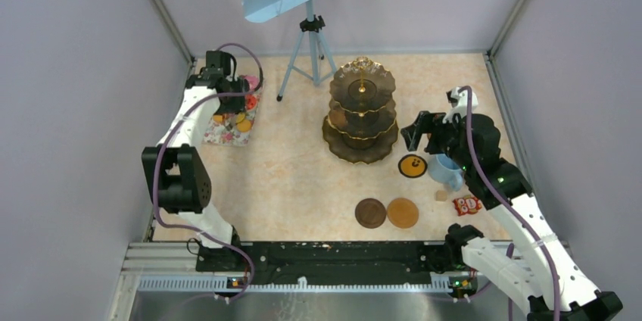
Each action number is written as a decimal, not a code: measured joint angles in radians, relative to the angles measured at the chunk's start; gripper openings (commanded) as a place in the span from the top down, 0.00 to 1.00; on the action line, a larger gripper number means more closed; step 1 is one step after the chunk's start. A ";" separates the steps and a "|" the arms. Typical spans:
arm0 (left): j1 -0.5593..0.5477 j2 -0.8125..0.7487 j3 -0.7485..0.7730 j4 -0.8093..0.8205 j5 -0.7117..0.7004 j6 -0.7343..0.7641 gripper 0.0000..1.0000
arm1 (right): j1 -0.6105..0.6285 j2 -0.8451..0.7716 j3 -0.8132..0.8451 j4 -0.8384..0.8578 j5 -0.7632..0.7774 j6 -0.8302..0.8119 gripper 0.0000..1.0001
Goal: Serve the afternoon tea
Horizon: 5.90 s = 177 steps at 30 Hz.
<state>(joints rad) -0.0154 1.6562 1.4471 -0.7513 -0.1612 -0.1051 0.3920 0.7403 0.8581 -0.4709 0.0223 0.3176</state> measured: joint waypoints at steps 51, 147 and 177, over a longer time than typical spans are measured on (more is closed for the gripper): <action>-0.019 0.217 0.080 -0.068 -0.006 0.022 0.39 | 0.000 -0.047 -0.023 0.016 0.034 0.000 0.08; -1.002 -0.291 -0.311 -0.053 0.064 -0.361 0.63 | 0.000 -0.156 0.077 -0.077 0.142 -0.046 0.03; -0.985 0.174 -0.021 0.204 0.058 -0.318 0.59 | 0.000 -0.199 0.081 -0.138 0.146 -0.044 0.05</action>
<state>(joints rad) -1.0004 1.8305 1.4258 -0.5468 -0.1032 -0.4229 0.3923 0.5411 0.9390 -0.6086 0.1688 0.2733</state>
